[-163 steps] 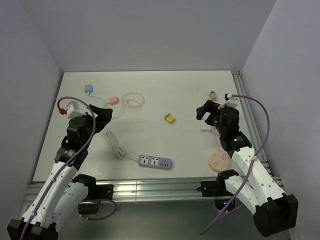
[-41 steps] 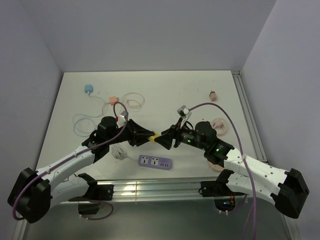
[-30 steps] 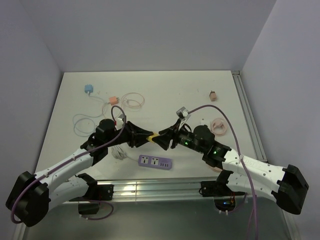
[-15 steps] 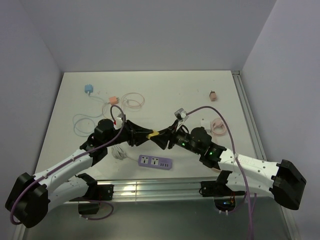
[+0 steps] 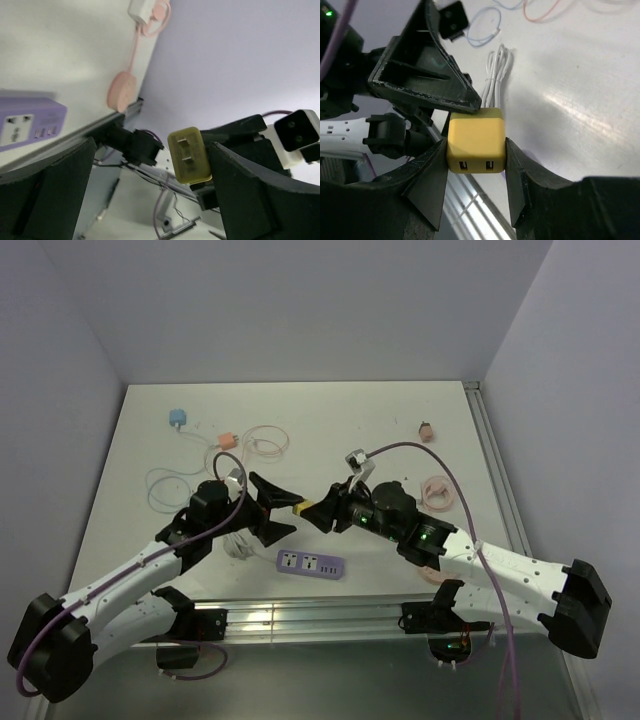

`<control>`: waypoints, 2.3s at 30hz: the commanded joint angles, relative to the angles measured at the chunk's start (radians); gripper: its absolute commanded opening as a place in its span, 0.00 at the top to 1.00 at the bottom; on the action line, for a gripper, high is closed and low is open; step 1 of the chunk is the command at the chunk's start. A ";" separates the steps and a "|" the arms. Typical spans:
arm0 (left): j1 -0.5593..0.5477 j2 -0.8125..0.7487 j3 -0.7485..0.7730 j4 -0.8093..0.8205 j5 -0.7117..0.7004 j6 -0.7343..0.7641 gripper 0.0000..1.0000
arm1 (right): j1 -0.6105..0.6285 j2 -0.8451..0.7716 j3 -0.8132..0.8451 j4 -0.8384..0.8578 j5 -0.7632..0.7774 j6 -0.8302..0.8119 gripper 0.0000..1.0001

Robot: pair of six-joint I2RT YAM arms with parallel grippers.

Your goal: Insert the plug

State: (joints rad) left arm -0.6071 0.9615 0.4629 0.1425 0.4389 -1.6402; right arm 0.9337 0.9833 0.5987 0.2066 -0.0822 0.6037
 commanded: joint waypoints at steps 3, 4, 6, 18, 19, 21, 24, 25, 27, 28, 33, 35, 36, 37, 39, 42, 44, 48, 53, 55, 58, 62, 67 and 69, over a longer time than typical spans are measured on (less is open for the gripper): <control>0.050 -0.142 0.074 -0.307 -0.251 0.250 0.00 | 0.005 -0.005 0.230 -0.451 0.071 0.094 1.00; 0.056 -0.162 0.080 -0.339 -0.284 0.270 0.01 | 0.005 0.008 0.266 -0.508 0.075 0.112 1.00; 0.069 -0.222 0.108 -0.439 -0.402 0.333 0.00 | 0.005 0.058 0.385 -0.682 0.079 0.168 1.00; 0.069 -0.564 0.155 -0.544 -0.710 0.477 0.14 | -0.036 0.504 0.927 -1.317 -0.073 0.301 1.00; 0.069 -0.564 0.172 -0.546 -0.700 0.493 0.16 | -0.042 0.584 0.979 -1.378 -0.070 0.297 1.00; 0.069 -0.546 0.187 -0.558 -0.687 0.506 0.16 | -0.042 0.639 1.081 -1.524 -0.051 0.309 1.00; 0.069 -0.504 0.200 -0.570 -0.671 0.520 0.16 | -0.052 0.673 1.083 -1.561 -0.086 0.341 1.00; 0.069 -0.497 0.198 -0.567 -0.648 0.526 0.17 | -0.062 0.667 1.061 -1.531 -0.105 0.356 1.00; 0.069 -0.494 0.189 -0.551 -0.625 0.531 0.17 | -0.075 0.658 0.980 -1.492 -0.174 0.396 1.00; 0.069 -0.497 0.175 -0.540 -0.612 0.534 0.17 | -0.085 0.657 0.954 -1.468 -0.191 0.407 1.00; 0.069 -0.534 0.158 -0.529 -0.598 0.551 0.16 | -0.093 0.693 0.938 -1.467 -0.176 0.430 1.00; 0.066 -0.527 0.166 -0.532 -0.598 0.562 0.16 | -0.092 0.724 0.967 -1.486 -0.153 0.445 1.00; 0.063 -0.523 0.168 -0.531 -0.600 0.563 0.17 | -0.090 0.735 0.974 -1.489 -0.146 0.450 1.00; 0.052 -0.523 0.171 -0.528 -0.603 0.565 0.17 | -0.087 0.752 0.978 -1.497 -0.145 0.459 1.00; 0.041 -0.523 0.172 -0.526 -0.617 0.563 0.17 | -0.079 0.768 0.977 -1.500 -0.145 0.467 1.00; 0.024 -0.527 0.171 -0.523 -0.644 0.568 0.17 | -0.065 0.804 0.971 -1.480 -0.152 0.484 1.00; 0.015 -0.532 0.181 -0.535 -0.655 0.576 0.17 | -0.055 0.831 0.967 -1.466 -0.151 0.485 1.00; -0.005 -0.537 0.194 -0.557 -0.678 0.595 0.17 | -0.039 0.861 0.966 -1.428 -0.125 0.485 1.00; -0.026 -0.547 0.187 -0.563 -0.697 0.603 0.17 | -0.026 0.891 0.972 -1.403 -0.108 0.485 1.00; -0.034 -0.547 0.189 -0.569 -0.698 0.603 0.17 | -0.018 0.900 0.972 -1.403 -0.100 0.487 1.00; -0.042 -0.547 0.191 -0.570 -0.700 0.605 0.17 | -0.016 0.911 0.971 -1.412 -0.082 0.485 1.00; -0.046 -0.550 0.192 -0.572 -0.701 0.605 0.17 | -0.013 0.919 0.967 -1.403 -0.080 0.481 1.00; -0.048 -0.552 0.194 -0.577 -0.703 0.605 0.17 | -0.015 0.942 0.989 -1.415 -0.064 0.466 1.00; -0.048 -0.552 0.195 -0.578 -0.701 0.605 0.18 | -0.013 0.948 0.987 -1.417 -0.063 0.461 1.00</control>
State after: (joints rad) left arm -0.6498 0.4202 0.6224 -0.4366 -0.2462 -1.0588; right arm 0.9123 1.9240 1.5414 -1.2011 -0.1745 1.0721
